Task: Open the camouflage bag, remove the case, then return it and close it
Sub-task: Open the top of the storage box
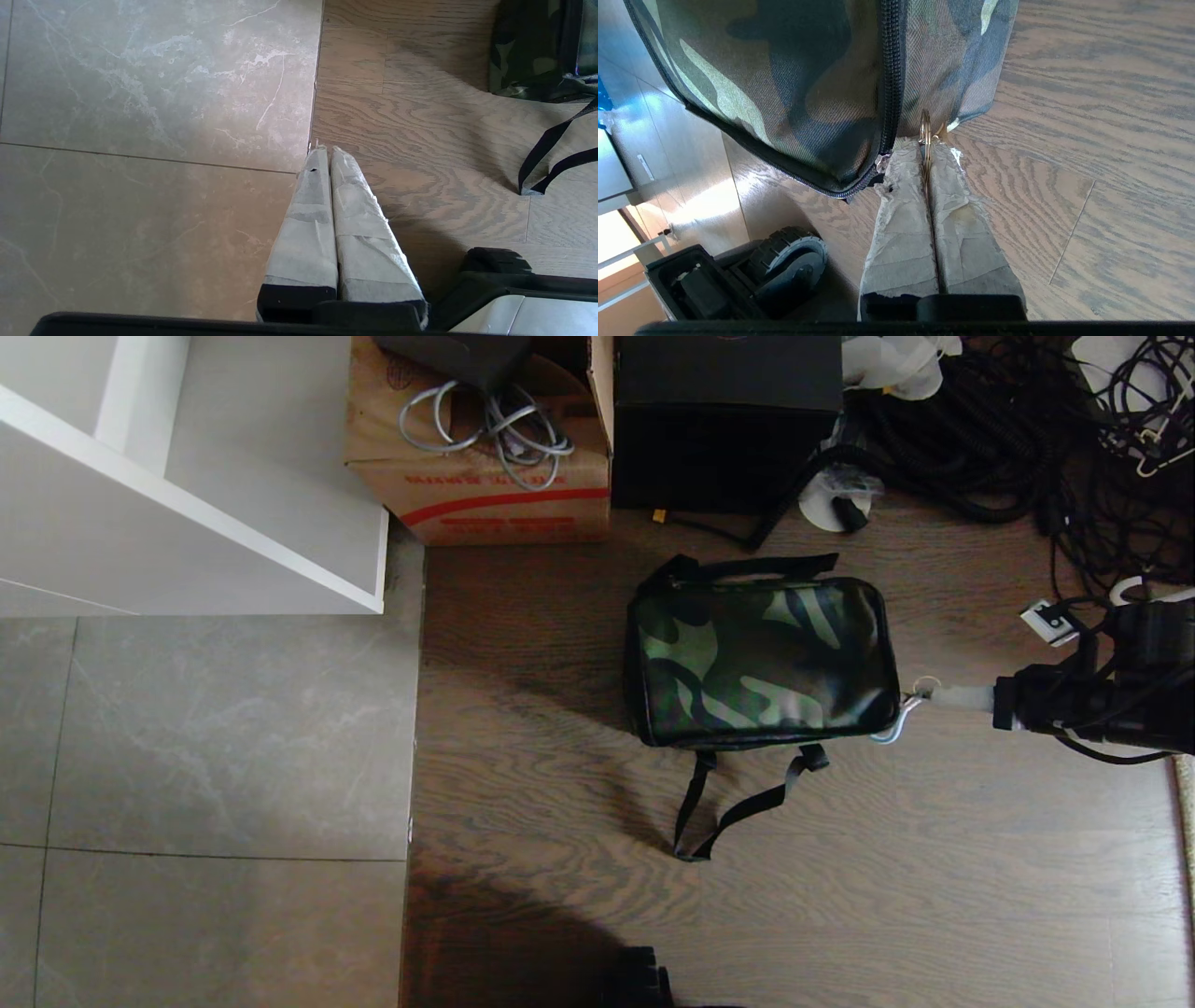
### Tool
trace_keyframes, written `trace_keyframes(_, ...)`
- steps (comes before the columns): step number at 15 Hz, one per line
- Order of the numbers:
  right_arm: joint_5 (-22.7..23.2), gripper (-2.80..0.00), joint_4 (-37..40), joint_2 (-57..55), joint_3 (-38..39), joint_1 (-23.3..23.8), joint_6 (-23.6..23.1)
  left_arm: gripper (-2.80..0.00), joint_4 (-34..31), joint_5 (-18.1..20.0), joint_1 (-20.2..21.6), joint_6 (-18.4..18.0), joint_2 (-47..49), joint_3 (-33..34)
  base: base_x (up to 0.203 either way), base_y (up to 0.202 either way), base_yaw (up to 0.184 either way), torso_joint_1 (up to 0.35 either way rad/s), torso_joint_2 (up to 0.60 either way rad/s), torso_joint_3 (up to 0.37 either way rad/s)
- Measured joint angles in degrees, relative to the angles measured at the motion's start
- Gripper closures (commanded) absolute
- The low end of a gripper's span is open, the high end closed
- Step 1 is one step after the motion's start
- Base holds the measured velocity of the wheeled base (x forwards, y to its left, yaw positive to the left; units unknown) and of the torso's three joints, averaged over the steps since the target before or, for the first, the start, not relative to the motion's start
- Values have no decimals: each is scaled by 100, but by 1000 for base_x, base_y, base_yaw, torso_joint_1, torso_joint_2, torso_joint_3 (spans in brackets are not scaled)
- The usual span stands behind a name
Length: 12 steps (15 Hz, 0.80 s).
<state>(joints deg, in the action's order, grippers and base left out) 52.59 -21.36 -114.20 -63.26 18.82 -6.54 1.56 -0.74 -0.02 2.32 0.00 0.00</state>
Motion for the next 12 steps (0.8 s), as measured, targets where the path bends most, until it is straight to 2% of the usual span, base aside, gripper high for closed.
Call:
trace_keyframes(6, 16, 0, -27, -5, -206, -11, 219, 0, 0, 0, -2, 1, 0, 0, 0, 0, 0, 0, 0, 0)
trace_keyframes(12, 155, 0, -20, 23, -387, -128, 930, 0, 0, 0, -2, 0, 0, 0, 0, 0, 0, 0, 0, 0)
